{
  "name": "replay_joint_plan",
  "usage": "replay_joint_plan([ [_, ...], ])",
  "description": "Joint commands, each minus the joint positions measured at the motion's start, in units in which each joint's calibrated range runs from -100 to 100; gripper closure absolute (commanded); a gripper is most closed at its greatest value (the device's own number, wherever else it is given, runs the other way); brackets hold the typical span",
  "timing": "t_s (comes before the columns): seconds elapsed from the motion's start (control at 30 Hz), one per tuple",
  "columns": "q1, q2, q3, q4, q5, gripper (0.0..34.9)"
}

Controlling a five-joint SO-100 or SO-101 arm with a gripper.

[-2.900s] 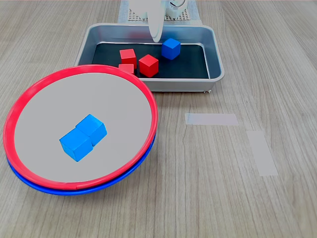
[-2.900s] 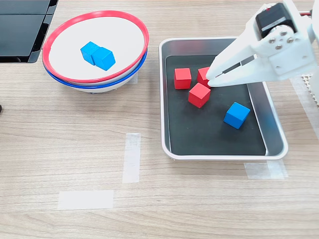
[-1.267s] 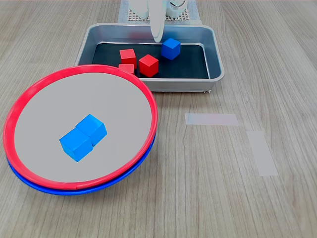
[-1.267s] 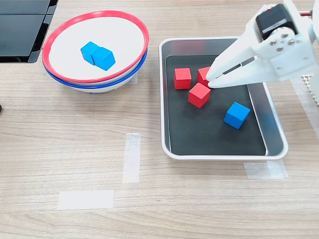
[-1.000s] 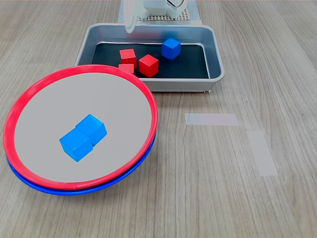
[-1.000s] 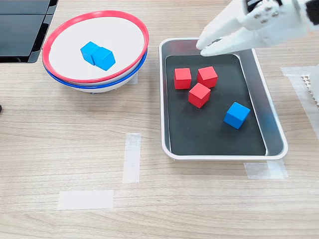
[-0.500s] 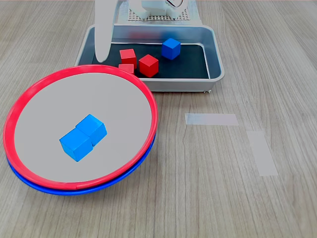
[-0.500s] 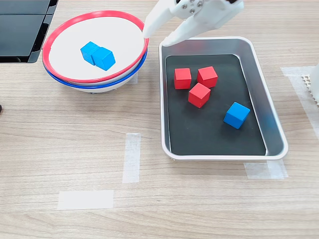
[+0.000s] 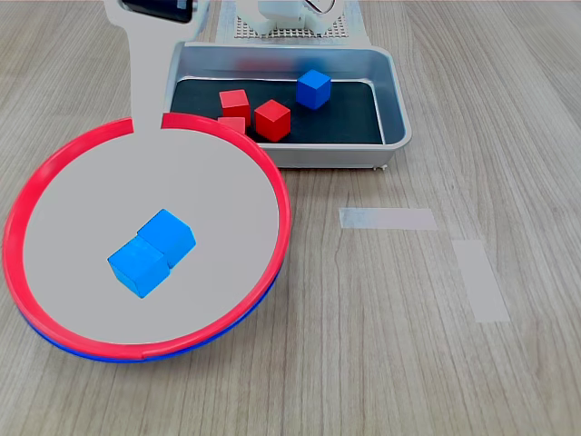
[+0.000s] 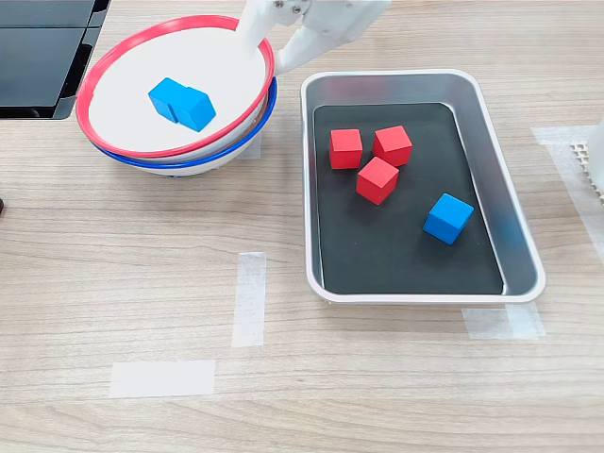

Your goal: Resolve any anomalies and move all blocks to matching dishes

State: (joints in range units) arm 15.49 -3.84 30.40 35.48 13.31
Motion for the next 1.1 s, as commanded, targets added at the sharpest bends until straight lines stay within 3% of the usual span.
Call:
replay_joint_plan([
  [0.0,0.1,0.0,-3.3,0.2,0.4,32.5],
  [0.17,-0.8,1.0,-2.4,-0.5,1.2,34.7],
  [1.07,-0.1,-10.4,6.0,-8.7,4.2,34.9],
])
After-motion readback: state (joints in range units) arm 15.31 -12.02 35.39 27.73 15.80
